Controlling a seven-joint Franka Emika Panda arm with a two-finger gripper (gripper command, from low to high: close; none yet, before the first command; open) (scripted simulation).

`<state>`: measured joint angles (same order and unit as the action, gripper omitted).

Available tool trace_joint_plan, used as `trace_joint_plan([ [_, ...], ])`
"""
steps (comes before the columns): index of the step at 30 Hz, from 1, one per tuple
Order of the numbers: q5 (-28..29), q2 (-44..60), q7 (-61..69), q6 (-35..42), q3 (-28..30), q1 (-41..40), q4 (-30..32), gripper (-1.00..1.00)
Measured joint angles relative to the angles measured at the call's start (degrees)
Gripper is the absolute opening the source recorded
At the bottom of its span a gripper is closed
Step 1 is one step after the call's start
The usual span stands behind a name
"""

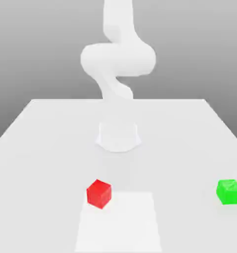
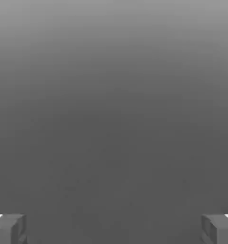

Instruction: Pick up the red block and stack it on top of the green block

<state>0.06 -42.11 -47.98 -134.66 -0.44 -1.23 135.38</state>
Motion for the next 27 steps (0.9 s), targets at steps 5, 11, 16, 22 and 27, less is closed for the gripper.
trace_joint_plan([
  [5, 0.1, 9.1, -5.1, -6.8, -0.9, -2.9, 8.4, 0.0],
  [11, 0.1, 20.1, -11.3, -15.0, -1.6, -6.1, 18.5, 0.0],
  [16, -0.2, 31.1, -17.0, -23.0, -1.6, -8.5, 27.9, 0.0],
  [22, 0.7, 47.5, -20.0, -36.0, -0.9, -9.3, 29.8, 0.0],
  [27, 1.2, 52.9, -20.4, -40.6, -0.1, -8.6, 29.1, -1.0],
])
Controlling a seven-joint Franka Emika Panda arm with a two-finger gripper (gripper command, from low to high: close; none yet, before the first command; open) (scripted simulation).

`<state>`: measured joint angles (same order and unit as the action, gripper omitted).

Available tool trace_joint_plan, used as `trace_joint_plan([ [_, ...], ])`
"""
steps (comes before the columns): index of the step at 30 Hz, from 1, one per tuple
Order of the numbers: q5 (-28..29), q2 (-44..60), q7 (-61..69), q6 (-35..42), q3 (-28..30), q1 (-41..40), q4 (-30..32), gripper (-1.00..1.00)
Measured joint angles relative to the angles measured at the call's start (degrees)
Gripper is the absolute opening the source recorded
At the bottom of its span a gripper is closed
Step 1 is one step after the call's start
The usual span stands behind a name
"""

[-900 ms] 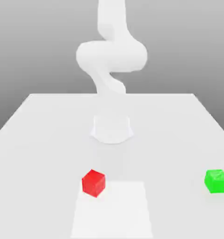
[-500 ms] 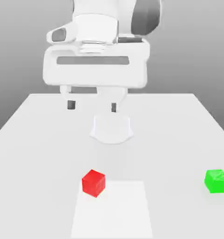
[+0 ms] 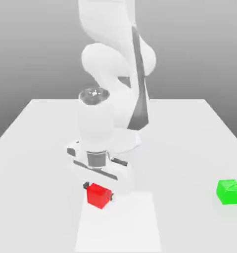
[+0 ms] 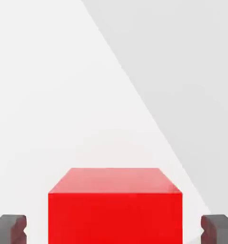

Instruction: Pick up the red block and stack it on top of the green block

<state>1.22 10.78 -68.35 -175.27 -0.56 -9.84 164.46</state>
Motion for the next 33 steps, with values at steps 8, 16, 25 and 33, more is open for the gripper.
trace_joint_plan([
  [8, -0.5, -5.2, 0.3, 4.4, -0.6, -0.4, 0.7, -1.0],
  [16, -0.7, -14.2, 0.1, 15.6, -4.6, 6.7, -1.2, -1.0],
  [25, 0.9, -9.7, -2.3, 22.2, -15.5, 26.4, -12.0, -1.0],
  [33, 6.0, -1.7, -6.6, 19.9, -18.3, 35.9, -17.8, -1.0],
])
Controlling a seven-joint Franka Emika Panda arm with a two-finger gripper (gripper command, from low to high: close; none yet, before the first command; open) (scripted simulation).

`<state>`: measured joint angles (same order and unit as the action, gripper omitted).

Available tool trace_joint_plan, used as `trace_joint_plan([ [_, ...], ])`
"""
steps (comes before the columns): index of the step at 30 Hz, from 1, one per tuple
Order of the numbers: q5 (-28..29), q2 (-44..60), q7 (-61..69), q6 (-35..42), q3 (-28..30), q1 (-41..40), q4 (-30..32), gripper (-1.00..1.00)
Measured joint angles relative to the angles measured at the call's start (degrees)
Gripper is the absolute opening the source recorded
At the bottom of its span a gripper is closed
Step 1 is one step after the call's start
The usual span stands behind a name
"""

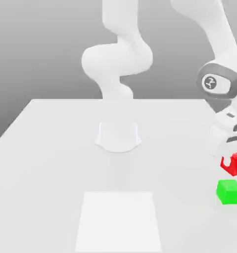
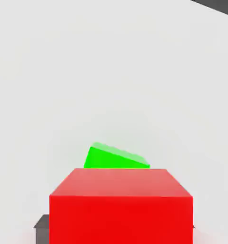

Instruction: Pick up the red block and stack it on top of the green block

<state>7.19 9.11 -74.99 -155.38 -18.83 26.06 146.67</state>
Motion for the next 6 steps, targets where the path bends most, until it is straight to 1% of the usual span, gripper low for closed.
trace_joint_plan([
  [2, 2.9, 3.5, -2.1, -3.0, 1.7, 1.2, -0.2, -1.0],
  [3, 3.9, 4.6, -2.8, -4.0, 2.3, 1.7, -0.3, 1.0],
  [6, 3.9, 4.6, -2.8, -4.0, 2.3, 1.7, -0.3, 1.0],
])
